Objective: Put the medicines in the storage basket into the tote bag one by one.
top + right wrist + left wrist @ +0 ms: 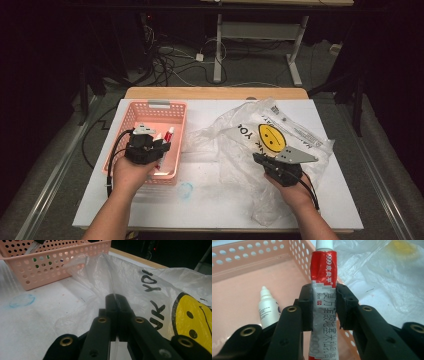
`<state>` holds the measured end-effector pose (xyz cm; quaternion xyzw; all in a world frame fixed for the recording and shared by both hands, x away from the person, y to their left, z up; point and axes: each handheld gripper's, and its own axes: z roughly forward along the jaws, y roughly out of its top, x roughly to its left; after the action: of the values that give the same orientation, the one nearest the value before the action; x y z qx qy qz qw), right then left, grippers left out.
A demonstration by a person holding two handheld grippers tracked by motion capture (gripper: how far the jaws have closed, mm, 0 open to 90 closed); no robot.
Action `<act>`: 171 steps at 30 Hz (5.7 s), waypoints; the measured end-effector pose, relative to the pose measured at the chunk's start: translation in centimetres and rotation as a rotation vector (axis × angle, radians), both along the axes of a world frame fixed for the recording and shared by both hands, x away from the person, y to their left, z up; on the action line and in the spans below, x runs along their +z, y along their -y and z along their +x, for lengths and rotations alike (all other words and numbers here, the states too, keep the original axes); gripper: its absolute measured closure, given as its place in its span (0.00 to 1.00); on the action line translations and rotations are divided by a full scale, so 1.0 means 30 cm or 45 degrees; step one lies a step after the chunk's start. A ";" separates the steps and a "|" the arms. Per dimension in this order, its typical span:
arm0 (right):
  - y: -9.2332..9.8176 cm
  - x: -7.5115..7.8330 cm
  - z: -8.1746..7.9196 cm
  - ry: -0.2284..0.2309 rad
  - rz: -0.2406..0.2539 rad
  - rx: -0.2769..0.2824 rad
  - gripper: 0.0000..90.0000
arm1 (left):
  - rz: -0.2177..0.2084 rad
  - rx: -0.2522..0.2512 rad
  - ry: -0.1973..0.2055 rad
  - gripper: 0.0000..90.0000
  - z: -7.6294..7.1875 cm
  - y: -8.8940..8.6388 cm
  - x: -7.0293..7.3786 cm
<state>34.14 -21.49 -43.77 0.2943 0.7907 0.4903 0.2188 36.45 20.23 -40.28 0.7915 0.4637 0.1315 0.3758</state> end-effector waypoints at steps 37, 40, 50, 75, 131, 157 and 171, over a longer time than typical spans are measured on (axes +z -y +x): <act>0.007 0.057 0.002 0.065 0.047 -0.008 1.00 | -0.176 -0.111 0.173 0.75 -0.094 0.112 0.092; 0.010 0.059 0.001 0.066 0.049 -0.005 1.00 | -0.200 -0.136 0.173 0.75 -0.100 0.133 0.090; 0.011 0.061 -0.002 0.068 0.060 -0.007 1.00 | -0.202 -0.218 0.148 0.75 -0.110 0.217 0.047; 0.025 0.062 -0.006 0.064 0.078 -0.012 1.00 | -0.122 -0.307 0.078 0.75 -0.134 0.352 -0.058; 0.032 0.097 -0.010 0.100 0.149 -0.042 1.00 | -0.117 -0.387 0.080 0.75 -0.022 0.582 -0.117; 0.036 0.103 -0.006 0.105 0.158 -0.040 1.00 | -0.127 -0.334 0.063 0.75 0.107 0.699 -0.160; 0.043 0.103 -0.005 0.102 0.170 -0.047 1.00 | -0.094 -0.316 0.060 0.75 0.135 0.748 -0.199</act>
<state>33.99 -22.78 -40.67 0.3030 0.7411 0.5493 0.2392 40.49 -2.20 -46.26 0.8252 0.3577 0.0855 0.4288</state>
